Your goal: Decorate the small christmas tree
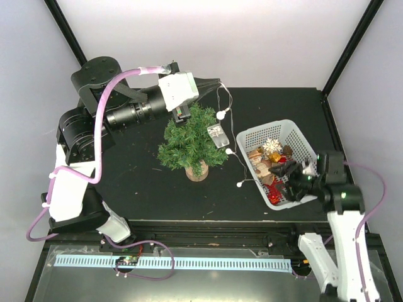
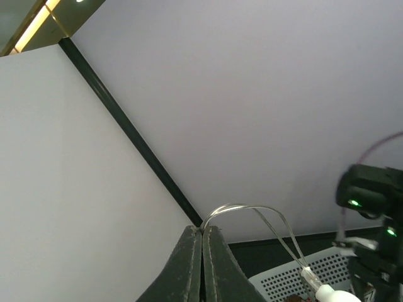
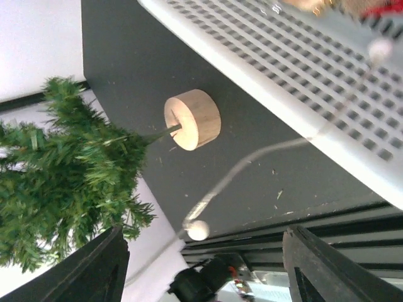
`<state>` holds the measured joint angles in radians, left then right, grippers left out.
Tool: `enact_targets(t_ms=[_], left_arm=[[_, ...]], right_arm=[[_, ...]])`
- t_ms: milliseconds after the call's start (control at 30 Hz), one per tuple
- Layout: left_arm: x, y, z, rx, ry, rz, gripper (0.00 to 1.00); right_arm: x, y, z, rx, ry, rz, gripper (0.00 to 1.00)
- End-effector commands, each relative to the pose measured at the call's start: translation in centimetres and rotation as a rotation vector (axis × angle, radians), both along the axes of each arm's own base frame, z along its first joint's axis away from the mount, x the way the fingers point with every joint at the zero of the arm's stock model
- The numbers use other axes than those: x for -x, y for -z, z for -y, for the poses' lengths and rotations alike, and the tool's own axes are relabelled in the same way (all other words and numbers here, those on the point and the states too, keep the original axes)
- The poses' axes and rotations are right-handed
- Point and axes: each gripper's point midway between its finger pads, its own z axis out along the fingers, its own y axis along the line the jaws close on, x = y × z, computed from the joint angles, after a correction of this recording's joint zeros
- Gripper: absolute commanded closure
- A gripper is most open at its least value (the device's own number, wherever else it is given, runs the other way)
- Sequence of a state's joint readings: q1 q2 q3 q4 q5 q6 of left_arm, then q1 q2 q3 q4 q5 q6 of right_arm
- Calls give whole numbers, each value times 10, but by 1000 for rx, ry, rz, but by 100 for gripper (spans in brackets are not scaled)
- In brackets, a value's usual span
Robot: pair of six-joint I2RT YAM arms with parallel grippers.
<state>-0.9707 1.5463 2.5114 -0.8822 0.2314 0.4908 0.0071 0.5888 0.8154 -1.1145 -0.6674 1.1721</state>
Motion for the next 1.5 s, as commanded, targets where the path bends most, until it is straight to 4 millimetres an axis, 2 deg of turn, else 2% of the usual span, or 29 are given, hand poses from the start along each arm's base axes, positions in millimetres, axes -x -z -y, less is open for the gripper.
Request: enact_targets(t_ms=[0,33,67,133,233,267,367,433,600,733,900,1000,1133,1333,1467], left_arm=[[1,-8,-4,15,-16,35,98],[0,-6,-3,11,-17,33,98],[0,-5,-3,7,-17,33,98],[0,-4,-3,4,-19,34,98],[-2,-5,-3,2,-28,43,98],[-3,-4,-3,-2,-31,46,98],[-6,-3,-1,-8,-41,51,98],[-7,-2,0,-9,-44,52,98],[-10,-1,0,-12,-53,50,98],[-12,2,0,-22,-59,45,98],[-17,4,-2,-25,-68,37,98],[-22,6,-2,-28,-72,30,99],[-24,6,-4,-21,-65,15,98],[-24,5,-5,-14,-57,11,98],[-23,4,-4,-11,-50,7,98]], right_arm=[[-23,-37,21,351,-191,126,32],[-27,-49,30,440,-218,155,32],[-29,-53,36,507,-240,160,31],[-33,-54,51,611,-240,145,31],[-40,-53,59,728,-257,134,31],[-41,-49,60,783,-279,109,31],[-46,-37,48,966,-402,36,31],[-49,-40,37,1048,-449,44,31],[-47,-48,35,1083,-434,93,32],[-35,-29,26,1130,-553,95,34],[-16,-17,6,1128,-633,124,36],[-5,-11,1,1138,-648,152,36],[6,-11,-9,1064,-643,256,36],[24,15,-37,978,-760,364,36],[24,26,-50,1057,-796,412,36]])
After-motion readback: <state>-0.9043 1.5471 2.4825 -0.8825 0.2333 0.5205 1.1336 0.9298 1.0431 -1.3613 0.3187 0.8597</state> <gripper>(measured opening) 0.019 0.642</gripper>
